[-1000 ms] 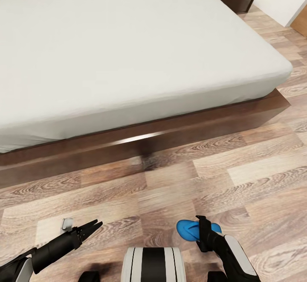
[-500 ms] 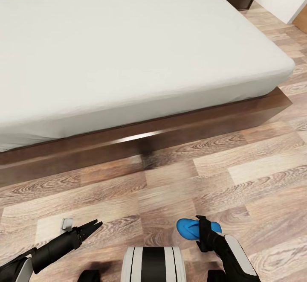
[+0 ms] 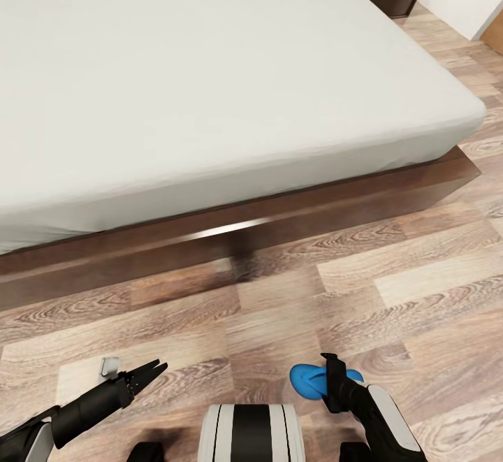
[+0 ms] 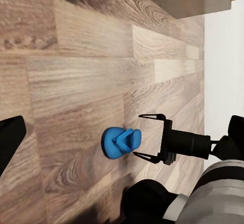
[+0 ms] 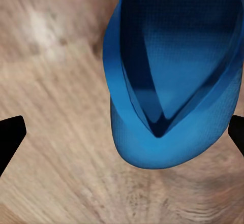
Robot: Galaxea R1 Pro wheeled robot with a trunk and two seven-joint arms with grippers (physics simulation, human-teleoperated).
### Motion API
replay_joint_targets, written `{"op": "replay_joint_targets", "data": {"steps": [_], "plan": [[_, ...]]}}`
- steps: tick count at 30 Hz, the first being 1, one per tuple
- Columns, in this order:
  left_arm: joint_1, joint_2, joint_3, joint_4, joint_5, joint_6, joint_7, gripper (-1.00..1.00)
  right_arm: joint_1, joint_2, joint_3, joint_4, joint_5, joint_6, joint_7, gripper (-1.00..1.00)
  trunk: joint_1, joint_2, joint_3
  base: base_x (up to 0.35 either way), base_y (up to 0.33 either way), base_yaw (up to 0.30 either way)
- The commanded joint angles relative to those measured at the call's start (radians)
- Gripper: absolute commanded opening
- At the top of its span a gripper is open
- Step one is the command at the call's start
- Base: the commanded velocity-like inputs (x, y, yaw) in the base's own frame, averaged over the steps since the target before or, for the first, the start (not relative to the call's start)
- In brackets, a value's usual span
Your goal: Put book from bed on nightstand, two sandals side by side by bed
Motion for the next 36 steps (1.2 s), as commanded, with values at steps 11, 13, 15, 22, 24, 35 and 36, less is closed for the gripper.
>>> {"op": "replay_joint_targets", "data": {"steps": [11, 13, 15, 22, 24, 35, 36], "plan": [[0.000, 0.000, 0.000, 0.000, 0.005, 0.009, -0.002, 1.00, 0.000, 0.001, -0.004, -0.001, -0.003, 0.005, -0.006, 1.00, 0.000, 0.000, -0.001, 0.000, 0.000, 0.000], [0.000, 0.000, 0.000, 0.000, 0.005, 0.009, -0.002, 1.00, 0.000, 0.002, -0.005, -0.001, -0.004, 0.005, -0.006, 1.00, 0.000, 0.000, -0.001, 0.000, 0.000, 0.000], [0.000, 0.001, 0.000, 0.000, 0.005, 0.009, -0.002, 1.00, 0.000, 0.001, -0.005, -0.001, -0.003, 0.005, -0.006, 1.00, 0.000, 0.000, -0.001, 0.000, 0.000, 0.000], [0.000, 0.001, 0.000, 0.000, 0.004, 0.009, -0.002, 1.00, 0.000, 0.001, -0.005, -0.001, -0.004, 0.005, -0.006, 1.00, 0.003, -0.002, -0.028, 0.000, 0.000, 0.000], [0.000, 0.001, 0.000, 0.000, 0.004, 0.009, -0.002, 1.00, 0.000, 0.001, -0.004, -0.001, -0.004, 0.005, -0.006, 1.00, 0.004, -0.002, -0.035, 0.000, 0.000, 0.000], [0.000, -0.001, 0.000, 0.000, 0.005, 0.009, -0.002, 1.00, 0.000, 0.001, -0.005, -0.001, -0.004, 0.005, -0.006, 1.00, 0.007, -0.004, -0.066, 0.000, 0.000, 0.000], [0.000, -0.001, 0.000, 0.000, 0.005, 0.009, -0.002, 1.00, 0.000, 0.001, -0.004, -0.001, -0.004, 0.005, -0.006, 1.00, 0.007, -0.004, -0.066, 0.000, 0.000, 0.000]]}}
